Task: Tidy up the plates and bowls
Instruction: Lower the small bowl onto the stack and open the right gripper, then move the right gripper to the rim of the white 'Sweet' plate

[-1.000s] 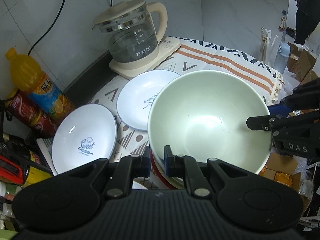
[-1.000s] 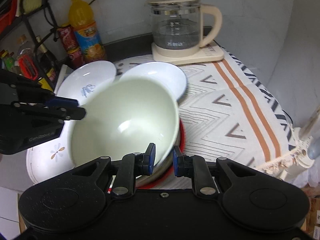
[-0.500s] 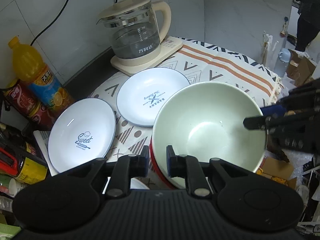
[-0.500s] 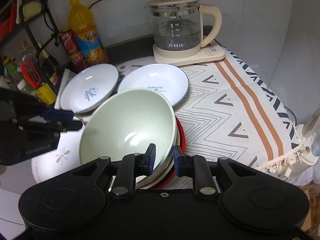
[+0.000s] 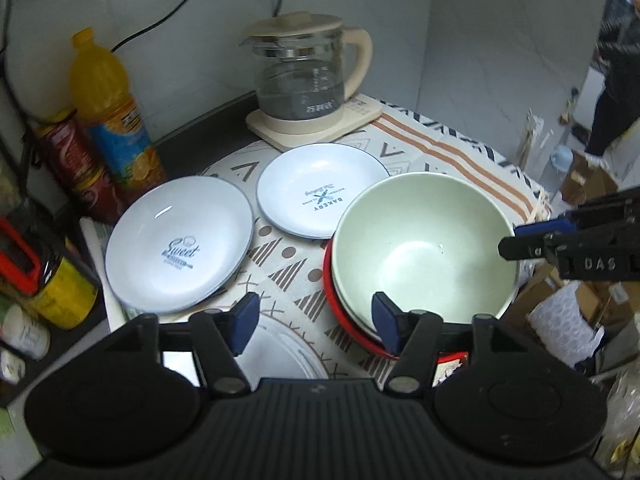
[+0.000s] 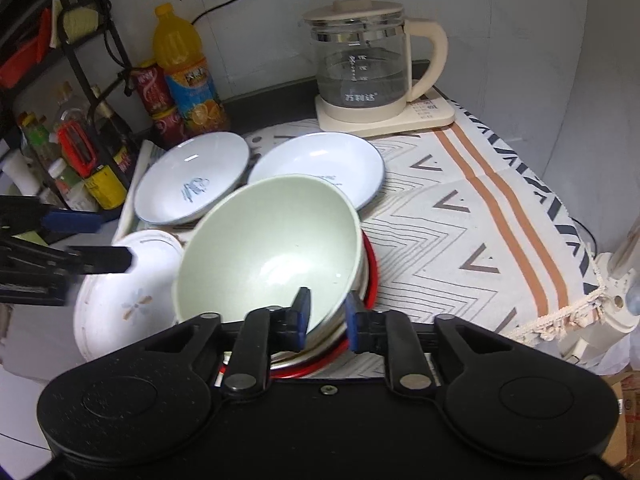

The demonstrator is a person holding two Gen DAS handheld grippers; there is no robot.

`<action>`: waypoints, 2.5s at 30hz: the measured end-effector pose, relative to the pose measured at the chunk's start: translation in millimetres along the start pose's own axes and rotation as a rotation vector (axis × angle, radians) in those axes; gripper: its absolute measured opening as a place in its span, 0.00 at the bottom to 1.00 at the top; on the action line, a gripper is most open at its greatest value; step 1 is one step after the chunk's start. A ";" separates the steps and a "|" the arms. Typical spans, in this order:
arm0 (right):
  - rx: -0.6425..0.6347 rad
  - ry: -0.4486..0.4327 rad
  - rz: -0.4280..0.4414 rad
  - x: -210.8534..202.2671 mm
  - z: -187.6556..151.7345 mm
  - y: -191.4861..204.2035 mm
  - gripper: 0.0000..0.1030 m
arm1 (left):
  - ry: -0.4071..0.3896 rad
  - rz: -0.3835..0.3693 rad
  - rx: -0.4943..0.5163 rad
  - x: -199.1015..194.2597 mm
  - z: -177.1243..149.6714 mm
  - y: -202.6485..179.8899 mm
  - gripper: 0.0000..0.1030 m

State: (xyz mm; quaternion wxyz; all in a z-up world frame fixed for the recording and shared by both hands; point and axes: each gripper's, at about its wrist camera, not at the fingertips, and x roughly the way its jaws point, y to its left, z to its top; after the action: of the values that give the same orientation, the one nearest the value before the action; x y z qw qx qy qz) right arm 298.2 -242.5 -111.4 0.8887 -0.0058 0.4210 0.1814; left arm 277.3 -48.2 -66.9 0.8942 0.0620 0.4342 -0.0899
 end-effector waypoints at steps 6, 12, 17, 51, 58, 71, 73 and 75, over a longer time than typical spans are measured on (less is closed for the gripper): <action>0.029 0.019 0.012 3.2 -6.7 -5.1 0.11 | -0.048 0.013 -0.089 -20.3 -14.5 12.7 0.66; 0.052 0.042 0.031 -9.0 -10.1 2.7 0.13 | -0.100 0.050 -0.208 -50.5 -33.7 30.8 0.67; 0.080 0.040 0.052 -18.6 -13.5 9.4 0.16 | -0.160 0.070 -0.299 -77.8 -51.5 44.9 0.78; -0.038 -0.102 0.222 14.3 35.7 130.1 0.99 | -0.110 0.213 -0.582 -82.6 -105.4 112.7 1.00; -0.100 -0.152 0.196 38.0 54.7 148.3 0.99 | -0.125 0.238 -0.626 -68.9 -97.6 137.3 1.00; -0.022 0.009 0.180 101.2 82.4 148.4 0.81 | -0.105 0.215 -0.653 -16.4 -71.2 157.8 0.99; 0.004 0.024 0.184 110.2 88.6 147.2 0.80 | -0.110 0.215 -0.652 -6.8 -65.0 159.7 0.98; 0.036 0.047 0.179 121.0 95.1 146.5 0.78 | -0.109 0.203 -0.661 2.8 -59.9 163.6 0.97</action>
State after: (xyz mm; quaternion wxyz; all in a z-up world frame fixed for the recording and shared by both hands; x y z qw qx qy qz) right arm 391.4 -51.7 -119.9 0.8589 0.0434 0.4436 0.2522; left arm 268.2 122.5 -100.6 0.8921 -0.1930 0.3831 0.1418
